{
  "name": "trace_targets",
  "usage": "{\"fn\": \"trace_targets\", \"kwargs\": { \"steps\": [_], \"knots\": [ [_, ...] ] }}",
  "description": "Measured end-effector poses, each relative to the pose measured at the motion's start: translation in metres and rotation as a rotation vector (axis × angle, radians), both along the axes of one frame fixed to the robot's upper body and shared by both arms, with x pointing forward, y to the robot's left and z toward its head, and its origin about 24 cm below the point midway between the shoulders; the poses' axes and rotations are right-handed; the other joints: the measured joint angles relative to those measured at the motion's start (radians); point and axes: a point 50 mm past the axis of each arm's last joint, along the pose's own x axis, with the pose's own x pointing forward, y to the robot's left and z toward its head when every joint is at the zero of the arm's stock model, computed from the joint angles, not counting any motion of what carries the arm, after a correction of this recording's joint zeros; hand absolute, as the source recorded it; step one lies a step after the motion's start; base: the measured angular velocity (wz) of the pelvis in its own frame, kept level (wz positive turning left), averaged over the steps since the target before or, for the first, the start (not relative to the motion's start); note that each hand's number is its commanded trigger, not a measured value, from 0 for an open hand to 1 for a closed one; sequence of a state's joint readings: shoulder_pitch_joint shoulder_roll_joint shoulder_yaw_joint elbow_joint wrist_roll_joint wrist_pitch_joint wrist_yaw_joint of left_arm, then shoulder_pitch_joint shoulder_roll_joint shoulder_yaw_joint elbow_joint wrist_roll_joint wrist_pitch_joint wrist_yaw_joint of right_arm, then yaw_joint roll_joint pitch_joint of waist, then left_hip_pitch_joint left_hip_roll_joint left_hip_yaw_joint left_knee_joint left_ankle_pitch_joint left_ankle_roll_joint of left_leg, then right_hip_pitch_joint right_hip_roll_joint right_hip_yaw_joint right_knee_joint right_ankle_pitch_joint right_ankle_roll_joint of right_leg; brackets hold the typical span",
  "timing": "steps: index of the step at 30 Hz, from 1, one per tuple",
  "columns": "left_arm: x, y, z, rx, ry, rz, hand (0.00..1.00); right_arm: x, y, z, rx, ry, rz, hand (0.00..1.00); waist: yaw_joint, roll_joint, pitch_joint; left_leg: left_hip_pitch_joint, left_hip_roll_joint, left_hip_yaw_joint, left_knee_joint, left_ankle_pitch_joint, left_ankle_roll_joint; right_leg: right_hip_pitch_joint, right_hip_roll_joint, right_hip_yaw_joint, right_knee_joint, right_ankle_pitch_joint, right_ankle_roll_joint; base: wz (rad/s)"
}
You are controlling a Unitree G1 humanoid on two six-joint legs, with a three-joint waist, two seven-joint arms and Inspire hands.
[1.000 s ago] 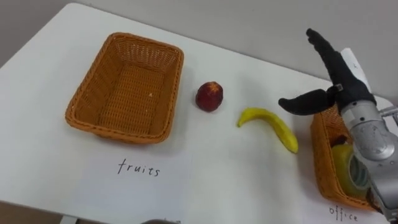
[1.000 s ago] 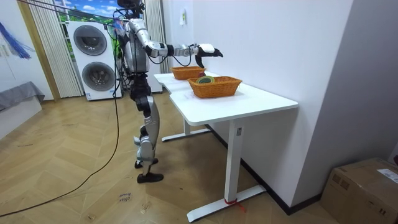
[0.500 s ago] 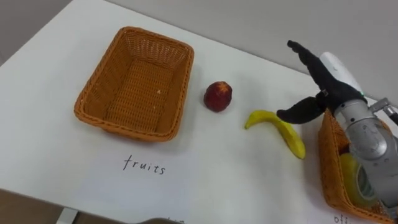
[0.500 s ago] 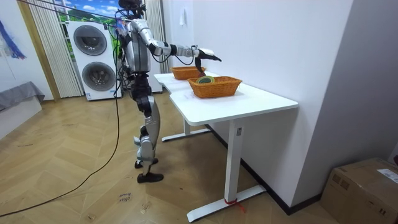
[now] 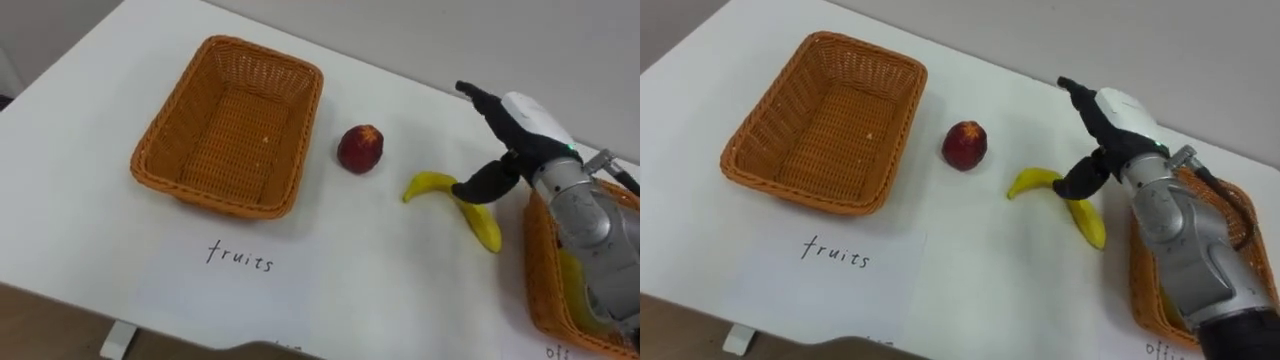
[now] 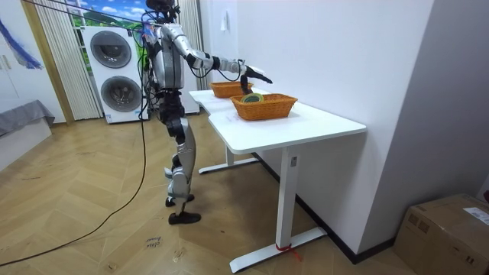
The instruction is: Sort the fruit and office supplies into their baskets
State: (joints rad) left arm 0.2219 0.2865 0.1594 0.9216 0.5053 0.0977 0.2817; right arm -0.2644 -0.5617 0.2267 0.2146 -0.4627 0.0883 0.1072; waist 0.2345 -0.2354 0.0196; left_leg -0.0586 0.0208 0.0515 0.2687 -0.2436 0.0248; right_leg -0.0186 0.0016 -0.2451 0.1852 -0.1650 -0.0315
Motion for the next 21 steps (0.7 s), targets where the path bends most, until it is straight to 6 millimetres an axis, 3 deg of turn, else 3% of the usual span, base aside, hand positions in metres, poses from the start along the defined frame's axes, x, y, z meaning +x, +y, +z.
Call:
{"fn": "trace_targets", "kwargs": {
  "steps": [8, 15, 21],
  "knots": [
    [0.007, -0.006, -0.002, -0.001, -0.001, -0.034, 0.0, -0.001, -0.003, -0.024, -0.098, 0.144, -0.004, 0.0, 0.016, -0.011, -0.0053, 0.0, 0.0, -0.008, 0.003, 0.0, 0.0, 0.001, -0.001, -0.002, 0.0, 0.001, -0.001, 0.0],
    [0.016, -0.009, -0.003, -0.012, -0.02, -0.029, 0.0, 0.001, -0.009, -0.028, -0.108, 0.176, -0.038, 0.0, 0.017, -0.022, -0.0014, -0.038, -0.001, -0.024, 0.017, 0.0, 0.0, -0.022, -0.001, -0.013, 0.001, 0.005, -0.003, 0.06],
    [0.023, -0.013, -0.003, -0.014, -0.038, -0.032, 0.0, 0.005, -0.008, -0.03, -0.205, 0.188, -0.031, 0.0, 0.016, -0.013, 0.0069, -0.062, -0.001, -0.026, 0.036, 0.0, 0.0, -0.039, -0.003, -0.02, 0.002, 0.01, -0.004, 0.0]
  ]
}}
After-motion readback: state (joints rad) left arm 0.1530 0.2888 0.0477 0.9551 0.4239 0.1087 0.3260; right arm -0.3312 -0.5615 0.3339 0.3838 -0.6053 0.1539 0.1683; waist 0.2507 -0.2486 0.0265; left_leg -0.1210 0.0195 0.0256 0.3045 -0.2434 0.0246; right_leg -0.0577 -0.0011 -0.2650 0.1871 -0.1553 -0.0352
